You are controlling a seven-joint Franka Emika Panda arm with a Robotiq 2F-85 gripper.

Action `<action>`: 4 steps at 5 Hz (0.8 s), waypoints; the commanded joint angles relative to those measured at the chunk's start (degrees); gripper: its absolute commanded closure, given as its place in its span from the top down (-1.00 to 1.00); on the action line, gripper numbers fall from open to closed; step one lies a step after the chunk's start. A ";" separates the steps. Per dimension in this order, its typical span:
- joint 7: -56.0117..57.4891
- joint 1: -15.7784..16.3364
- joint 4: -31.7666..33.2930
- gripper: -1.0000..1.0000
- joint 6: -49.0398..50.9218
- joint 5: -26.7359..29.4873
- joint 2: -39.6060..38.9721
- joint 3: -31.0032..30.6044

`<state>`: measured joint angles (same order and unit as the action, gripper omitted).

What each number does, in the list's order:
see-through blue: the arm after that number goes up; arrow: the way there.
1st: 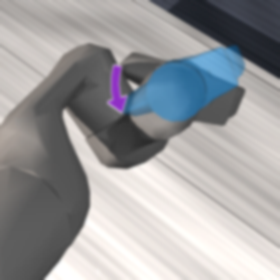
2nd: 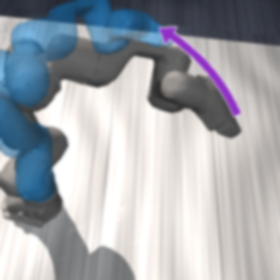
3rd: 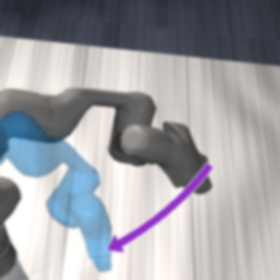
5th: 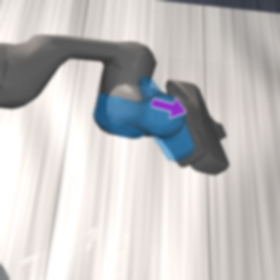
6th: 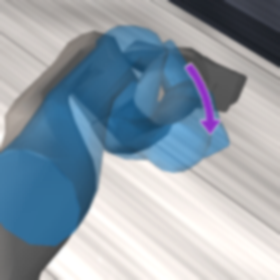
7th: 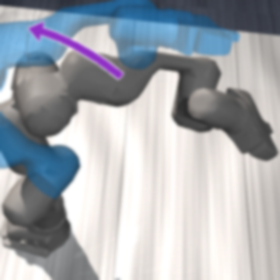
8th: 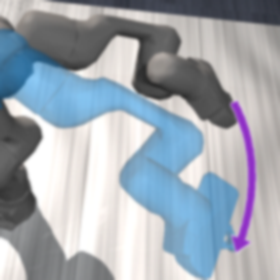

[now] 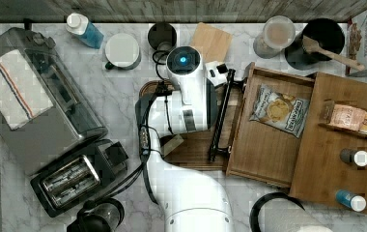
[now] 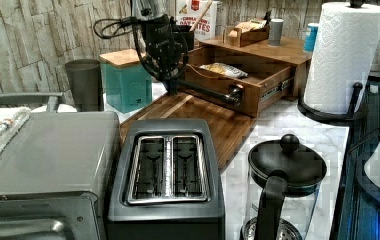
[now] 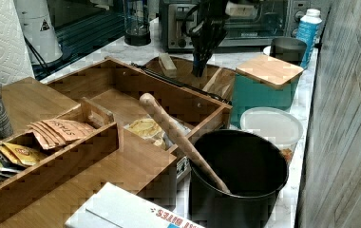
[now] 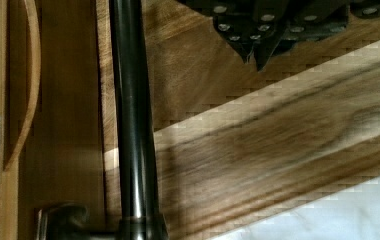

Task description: Close the drawer.

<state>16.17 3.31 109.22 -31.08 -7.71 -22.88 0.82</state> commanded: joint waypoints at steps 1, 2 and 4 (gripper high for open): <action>-0.66 -0.89 -1.87 -1.00 -4.16 -3.02 1.44 2.15; 1.50 -5.07 0.34 -1.00 -5.65 -4.21 2.80 -0.72; 12.66 -8.27 2.82 -1.00 -6.80 -1.01 3.90 2.57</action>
<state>22.62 1.13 111.12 -38.13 -9.85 -23.40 1.24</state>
